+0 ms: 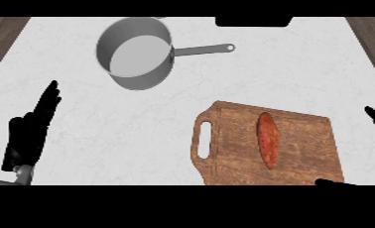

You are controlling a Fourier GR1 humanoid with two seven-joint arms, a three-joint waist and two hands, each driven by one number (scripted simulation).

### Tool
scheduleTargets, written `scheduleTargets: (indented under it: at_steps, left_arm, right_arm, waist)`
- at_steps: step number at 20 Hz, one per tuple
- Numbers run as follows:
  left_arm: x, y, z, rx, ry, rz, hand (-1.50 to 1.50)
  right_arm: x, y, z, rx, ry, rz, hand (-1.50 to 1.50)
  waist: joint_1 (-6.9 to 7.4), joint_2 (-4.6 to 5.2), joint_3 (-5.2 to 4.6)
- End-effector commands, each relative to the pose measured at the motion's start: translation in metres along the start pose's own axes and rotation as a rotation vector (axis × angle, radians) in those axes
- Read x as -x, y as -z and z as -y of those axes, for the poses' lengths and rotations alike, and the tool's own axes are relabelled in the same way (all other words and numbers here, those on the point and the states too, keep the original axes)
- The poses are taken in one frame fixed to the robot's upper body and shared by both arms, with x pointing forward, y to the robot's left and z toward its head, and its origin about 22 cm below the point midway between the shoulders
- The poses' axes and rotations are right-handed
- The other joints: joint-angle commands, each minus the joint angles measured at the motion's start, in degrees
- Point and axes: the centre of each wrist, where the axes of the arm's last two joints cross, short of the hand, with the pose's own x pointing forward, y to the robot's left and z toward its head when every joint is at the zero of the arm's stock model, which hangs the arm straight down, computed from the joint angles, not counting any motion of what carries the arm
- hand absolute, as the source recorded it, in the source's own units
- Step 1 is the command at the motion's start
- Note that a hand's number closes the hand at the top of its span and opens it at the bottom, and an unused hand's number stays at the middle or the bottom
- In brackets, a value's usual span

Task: Pick the sweet potato from the cutting board and place it in the pot

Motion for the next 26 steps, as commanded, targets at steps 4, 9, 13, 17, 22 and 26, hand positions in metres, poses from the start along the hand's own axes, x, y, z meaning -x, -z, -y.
scheduleTargets:
  at_steps: [4,9,13,17,22,26]
  left_arm:
    - [-0.011,0.006,0.013,0.029,-0.001,0.019,0.0]
    - [-0.007,0.003,0.007,0.014,0.002,0.01,0.0]
    - [-0.017,0.009,0.004,0.021,0.0,0.027,0.0]
    - [0.002,0.012,-0.008,0.01,0.006,0.014,0.0]
    - [-0.008,0.009,-0.002,0.01,-0.002,0.008,0.0]
    - [0.011,0.002,-0.002,0.006,-0.003,-0.009,0.0]
  right_arm:
    - [-0.036,0.019,0.003,-0.29,-0.227,-0.171,-1.5]
    - [-0.06,0.038,-0.011,-0.47,-0.284,-0.275,-1.5]
    - [-0.088,0.056,-0.027,-0.54,-0.297,-0.278,-1.5]
    - [-0.091,0.069,-0.044,-0.59,-0.306,-0.283,-1.5]
    - [-0.103,0.078,-0.066,-0.583,-0.392,-0.327,-1.5]
    - [-0.109,0.09,-0.069,-0.612,-0.419,-0.343,-1.5]
  waist:
    - [1.66,0.52,0.02]
    - [2.23,0.37,0.05]
    - [1.67,0.27,0.08]
    - [0.32,0.07,0.11]
    - [0.6,0.02,0.12]
    - [0.11,-0.07,0.11]
